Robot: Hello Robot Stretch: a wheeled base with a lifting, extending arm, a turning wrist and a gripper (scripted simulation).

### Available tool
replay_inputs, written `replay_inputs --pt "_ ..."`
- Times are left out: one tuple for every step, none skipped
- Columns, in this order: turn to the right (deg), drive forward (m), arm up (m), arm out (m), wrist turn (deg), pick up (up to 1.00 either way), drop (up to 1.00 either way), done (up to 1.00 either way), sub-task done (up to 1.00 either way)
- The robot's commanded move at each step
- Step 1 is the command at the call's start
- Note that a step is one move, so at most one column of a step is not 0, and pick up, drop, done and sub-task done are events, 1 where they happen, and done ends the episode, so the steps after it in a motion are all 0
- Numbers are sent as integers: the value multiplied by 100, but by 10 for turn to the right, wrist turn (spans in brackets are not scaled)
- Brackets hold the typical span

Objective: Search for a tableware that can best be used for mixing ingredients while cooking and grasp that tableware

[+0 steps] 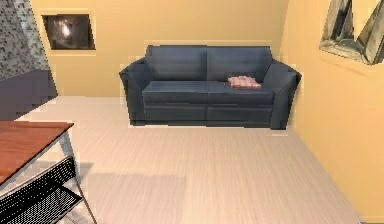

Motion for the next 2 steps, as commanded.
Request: replay_inputs --pt "0 0 38 0 0 0 0 0 0" --pt "0 0 0 36 0 0 0 0 0"
